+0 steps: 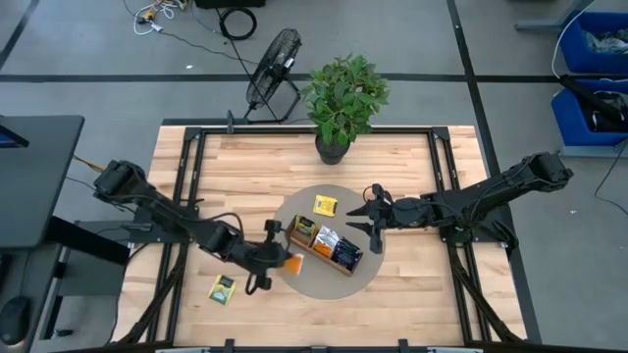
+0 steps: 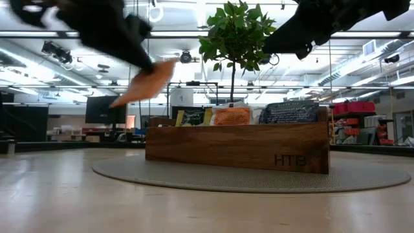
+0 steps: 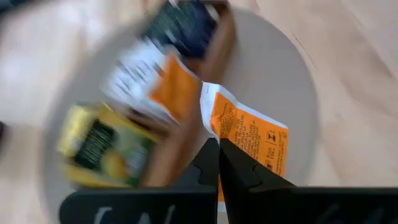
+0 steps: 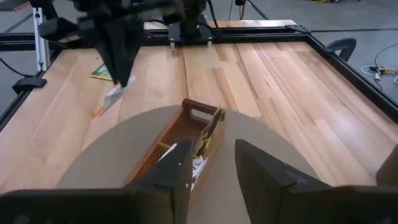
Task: Pick & Place Tea
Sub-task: Put the orange tea bag into the middle section of the wooden organizer
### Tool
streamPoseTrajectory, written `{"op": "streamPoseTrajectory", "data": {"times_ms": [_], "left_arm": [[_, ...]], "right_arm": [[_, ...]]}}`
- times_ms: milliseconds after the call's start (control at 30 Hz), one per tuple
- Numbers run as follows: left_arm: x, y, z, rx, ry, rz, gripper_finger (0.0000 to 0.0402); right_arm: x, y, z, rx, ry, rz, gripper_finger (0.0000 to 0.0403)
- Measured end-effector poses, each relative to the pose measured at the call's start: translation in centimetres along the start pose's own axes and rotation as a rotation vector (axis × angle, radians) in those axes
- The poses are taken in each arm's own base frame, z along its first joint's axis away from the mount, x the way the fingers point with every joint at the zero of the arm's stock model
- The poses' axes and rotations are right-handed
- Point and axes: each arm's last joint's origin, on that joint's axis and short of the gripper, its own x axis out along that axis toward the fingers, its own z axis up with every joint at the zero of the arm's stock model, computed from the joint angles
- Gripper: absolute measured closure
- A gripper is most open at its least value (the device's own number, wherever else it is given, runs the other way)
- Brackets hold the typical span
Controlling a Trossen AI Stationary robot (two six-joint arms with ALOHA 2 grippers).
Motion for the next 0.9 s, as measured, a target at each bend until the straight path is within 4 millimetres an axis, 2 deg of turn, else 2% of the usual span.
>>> {"op": "streamPoseTrajectory", "data": {"times_ms": [100,300,533,767,900], "left_arm": [[-0.1,0.6,1.3,0.048,-0.046,0.058,0.0398],[0.3,2.2,2.5,0.131,-0.129,0.156,0.0398],[1.1,4.1,3.0,0.181,-0.162,0.211,0.0399],[4.0,3.0,2.5,0.292,-0.171,0.220,0.0399],[4.9,2.5,2.3,0.296,-0.171,0.226,0.0399]], "right_arm": [[0.0,0.1,0.0,-0.007,-0.001,0.003,0.0275],[0.0,0.0,0.0,-0.009,-0.007,-0.014,0.0275],[0.0,0.1,0.0,-0.007,-0.008,-0.021,0.0275],[-0.1,0.1,0.0,-0.009,-0.009,-0.019,0.0275],[-0.1,0.1,0.0,-0.010,-0.006,-0.020,0.0275]]}}
